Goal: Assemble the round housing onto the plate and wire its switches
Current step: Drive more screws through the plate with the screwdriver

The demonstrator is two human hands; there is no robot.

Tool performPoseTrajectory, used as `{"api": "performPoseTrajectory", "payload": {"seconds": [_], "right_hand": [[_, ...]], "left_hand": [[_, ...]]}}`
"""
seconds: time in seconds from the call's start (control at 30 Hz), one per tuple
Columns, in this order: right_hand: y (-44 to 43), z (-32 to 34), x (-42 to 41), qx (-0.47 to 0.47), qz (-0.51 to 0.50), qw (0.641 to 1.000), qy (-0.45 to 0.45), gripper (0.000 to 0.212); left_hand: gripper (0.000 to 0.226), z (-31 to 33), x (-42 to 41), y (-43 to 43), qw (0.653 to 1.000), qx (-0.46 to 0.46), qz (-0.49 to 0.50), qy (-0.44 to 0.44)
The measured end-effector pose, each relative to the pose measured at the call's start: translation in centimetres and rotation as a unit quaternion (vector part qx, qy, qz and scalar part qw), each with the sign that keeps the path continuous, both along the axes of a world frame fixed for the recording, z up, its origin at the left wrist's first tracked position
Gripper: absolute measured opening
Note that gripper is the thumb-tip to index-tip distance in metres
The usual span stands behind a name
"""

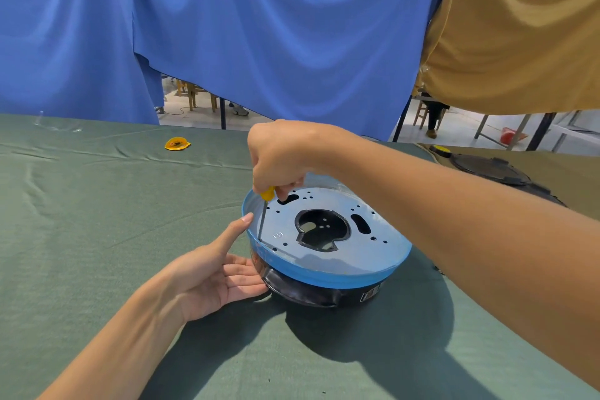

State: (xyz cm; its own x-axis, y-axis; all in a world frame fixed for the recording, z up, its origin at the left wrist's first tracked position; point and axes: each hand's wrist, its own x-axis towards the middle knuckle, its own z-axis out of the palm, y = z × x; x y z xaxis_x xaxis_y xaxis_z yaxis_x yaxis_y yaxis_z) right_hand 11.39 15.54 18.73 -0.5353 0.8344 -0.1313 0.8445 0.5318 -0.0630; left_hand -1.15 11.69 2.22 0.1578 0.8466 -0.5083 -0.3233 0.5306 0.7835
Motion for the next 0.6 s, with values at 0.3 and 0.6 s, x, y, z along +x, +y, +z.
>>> {"api": "performPoseTrajectory", "payload": {"seconds": [0.3, 0.6], "right_hand": [[0.3, 1.6, 1.3, -0.087, 0.021, 0.996, 0.005, 0.006], [-0.1, 0.7, -0.3, -0.005, 0.056, 0.998, -0.025, 0.022]], "left_hand": [[0.090, 0.0, 0.1, -0.2, 1.000, 0.006, -0.011, -0.012], [0.093, 0.0, 0.0, 0.1, 1.000, 0.006, -0.007, -0.003]]}}
